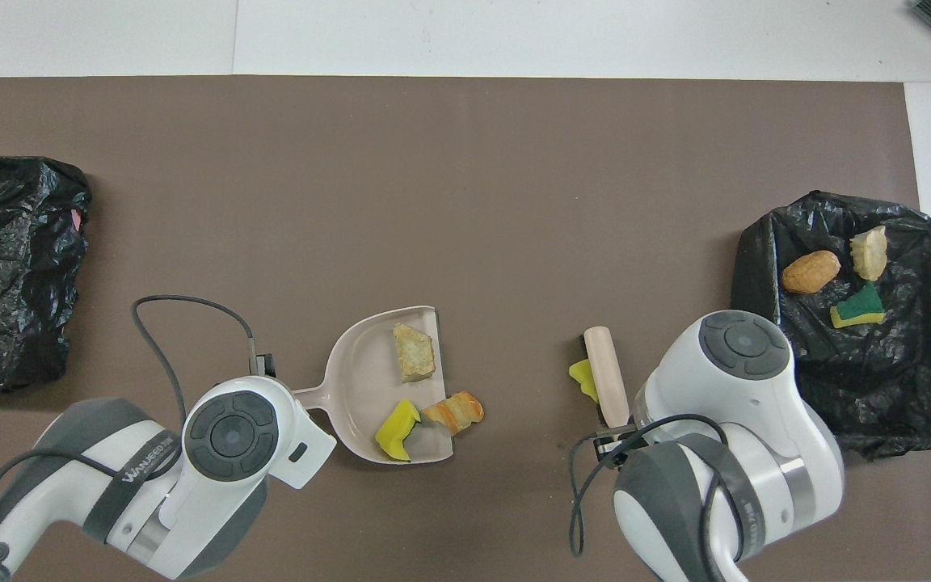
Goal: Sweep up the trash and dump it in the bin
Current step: 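Sweep the chunks near the bag toward the dustpan with the right gripper, then brush the remaining chunks and sponge into the dustpan with the right gripper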
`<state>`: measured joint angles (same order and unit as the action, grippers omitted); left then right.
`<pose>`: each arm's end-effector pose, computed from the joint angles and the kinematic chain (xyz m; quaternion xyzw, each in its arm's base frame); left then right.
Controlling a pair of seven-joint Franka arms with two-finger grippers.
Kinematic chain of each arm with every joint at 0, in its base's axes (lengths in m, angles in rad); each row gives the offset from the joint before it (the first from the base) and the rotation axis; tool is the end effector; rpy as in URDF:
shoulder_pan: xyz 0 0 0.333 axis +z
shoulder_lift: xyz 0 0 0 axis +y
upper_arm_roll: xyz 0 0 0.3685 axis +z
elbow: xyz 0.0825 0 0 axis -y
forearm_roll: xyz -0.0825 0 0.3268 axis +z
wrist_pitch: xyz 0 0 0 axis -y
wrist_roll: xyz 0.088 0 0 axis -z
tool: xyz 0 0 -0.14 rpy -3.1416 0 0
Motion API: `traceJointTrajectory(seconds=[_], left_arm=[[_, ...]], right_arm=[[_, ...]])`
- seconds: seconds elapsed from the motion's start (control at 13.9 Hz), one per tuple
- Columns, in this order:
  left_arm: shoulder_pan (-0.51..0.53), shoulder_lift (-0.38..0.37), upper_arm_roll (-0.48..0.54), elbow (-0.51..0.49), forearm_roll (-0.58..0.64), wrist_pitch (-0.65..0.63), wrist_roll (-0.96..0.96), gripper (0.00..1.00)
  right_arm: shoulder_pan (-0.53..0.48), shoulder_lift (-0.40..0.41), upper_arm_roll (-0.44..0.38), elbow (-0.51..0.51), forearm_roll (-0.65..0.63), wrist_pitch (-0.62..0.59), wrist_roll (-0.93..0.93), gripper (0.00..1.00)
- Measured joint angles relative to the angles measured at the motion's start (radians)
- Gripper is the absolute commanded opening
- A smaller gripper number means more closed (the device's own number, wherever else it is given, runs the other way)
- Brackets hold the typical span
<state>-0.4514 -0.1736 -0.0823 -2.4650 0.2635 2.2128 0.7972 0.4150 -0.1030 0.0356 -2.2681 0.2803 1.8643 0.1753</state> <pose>0.3482 -0.1885 0.4116 -0.7281 0.6756 0.0539 0.1028 0.3523 0.2042 0.4370 -0.9783 -0.0746 0.1794 0.0727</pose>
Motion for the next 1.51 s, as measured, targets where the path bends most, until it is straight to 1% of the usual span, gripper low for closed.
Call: traceJointTrajectory(seconds=[0.22,0.5,0.79,0.93,1.08,1.15,1.36,1.51], left_arm=[[-0.001,0.001,0.0,0.0,0.0,0.001,-0.002,0.0],[-0.008,0.02,0.0,0.008,-0.003,0.023,-0.003,0.0],[-0.015,0.049,0.0,0.031,-0.025,0.052,-0.011,0.0],[-0.015,0.06,0.0,0.038,-0.03,0.07,-0.013,0.0],[-0.015,0.062,0.0,0.04,-0.033,0.074,-0.014,0.0],[-0.015,0.062,0.0,0.04,-0.033,0.075,-0.014,0.0],[-0.015,0.064,0.0,0.04,-0.033,0.076,-0.015,0.0],[-0.015,0.064,0.0,0.04,-0.033,0.077,-0.015,0.0]], right_arm=[[0.002,0.054,0.0,0.096,0.056,0.001,0.001,0.0],[0.002,0.105,-0.003,0.193,0.04,-0.023,0.045,0.0],[0.002,0.108,-0.003,0.186,-0.113,-0.056,0.049,0.0],[0.005,0.108,-0.003,0.156,-0.133,-0.044,0.059,0.0],[0.031,0.111,-0.002,0.13,-0.13,-0.011,0.1,0.0],[0.056,0.114,-0.001,0.122,-0.112,0.008,0.13,0.0],[0.114,0.119,0.005,0.108,0.043,0.059,0.172,0.0],[0.141,0.119,0.006,0.111,0.122,0.077,0.195,0.0]])
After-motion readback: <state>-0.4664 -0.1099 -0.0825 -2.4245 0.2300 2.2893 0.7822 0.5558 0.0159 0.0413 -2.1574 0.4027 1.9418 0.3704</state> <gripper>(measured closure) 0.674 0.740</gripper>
